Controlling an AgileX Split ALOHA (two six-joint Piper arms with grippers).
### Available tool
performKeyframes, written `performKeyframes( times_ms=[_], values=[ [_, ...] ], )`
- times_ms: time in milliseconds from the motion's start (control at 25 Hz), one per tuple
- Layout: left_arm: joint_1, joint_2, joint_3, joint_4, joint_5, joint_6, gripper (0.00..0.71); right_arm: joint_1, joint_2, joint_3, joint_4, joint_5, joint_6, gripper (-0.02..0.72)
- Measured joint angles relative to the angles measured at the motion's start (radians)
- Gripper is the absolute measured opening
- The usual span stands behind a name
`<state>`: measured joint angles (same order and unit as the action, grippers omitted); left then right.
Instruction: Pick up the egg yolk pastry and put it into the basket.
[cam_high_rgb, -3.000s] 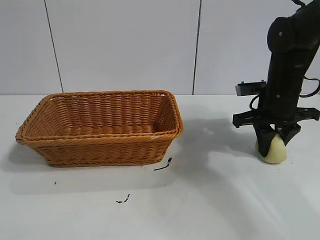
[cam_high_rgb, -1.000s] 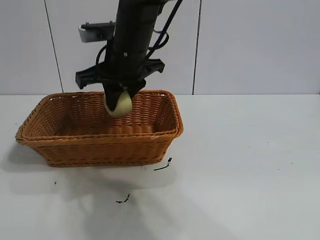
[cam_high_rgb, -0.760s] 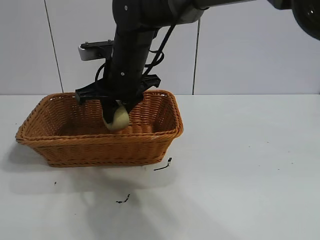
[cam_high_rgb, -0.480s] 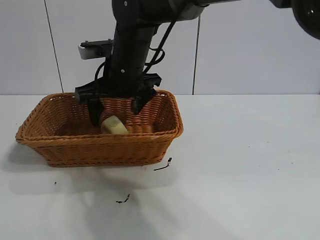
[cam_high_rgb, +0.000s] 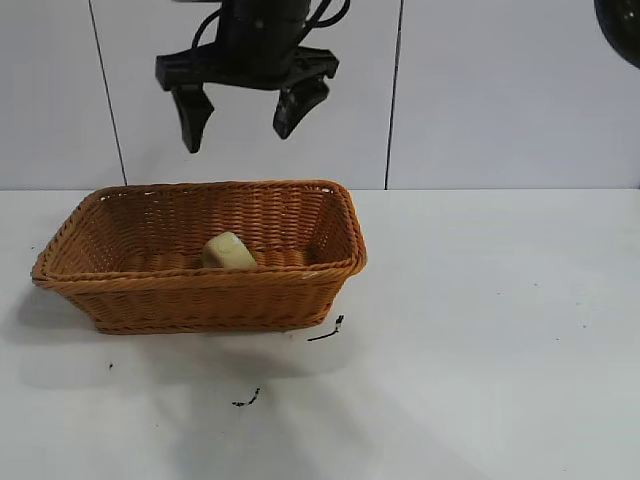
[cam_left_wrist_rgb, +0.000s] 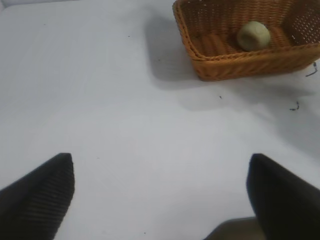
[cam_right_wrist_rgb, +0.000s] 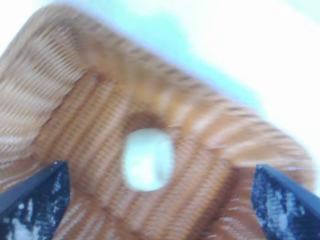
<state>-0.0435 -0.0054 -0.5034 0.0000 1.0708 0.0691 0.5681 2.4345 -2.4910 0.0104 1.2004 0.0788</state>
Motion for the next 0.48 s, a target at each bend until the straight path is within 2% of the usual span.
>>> performKeyframes(
  times_ms=[480],
  values=[
    [0.000, 0.000, 0.000, 0.000, 0.000, 0.000, 0.696, -0.393, 0.000, -0.001, -0.010, 0.013, -0.019, 0.681]
  ],
)
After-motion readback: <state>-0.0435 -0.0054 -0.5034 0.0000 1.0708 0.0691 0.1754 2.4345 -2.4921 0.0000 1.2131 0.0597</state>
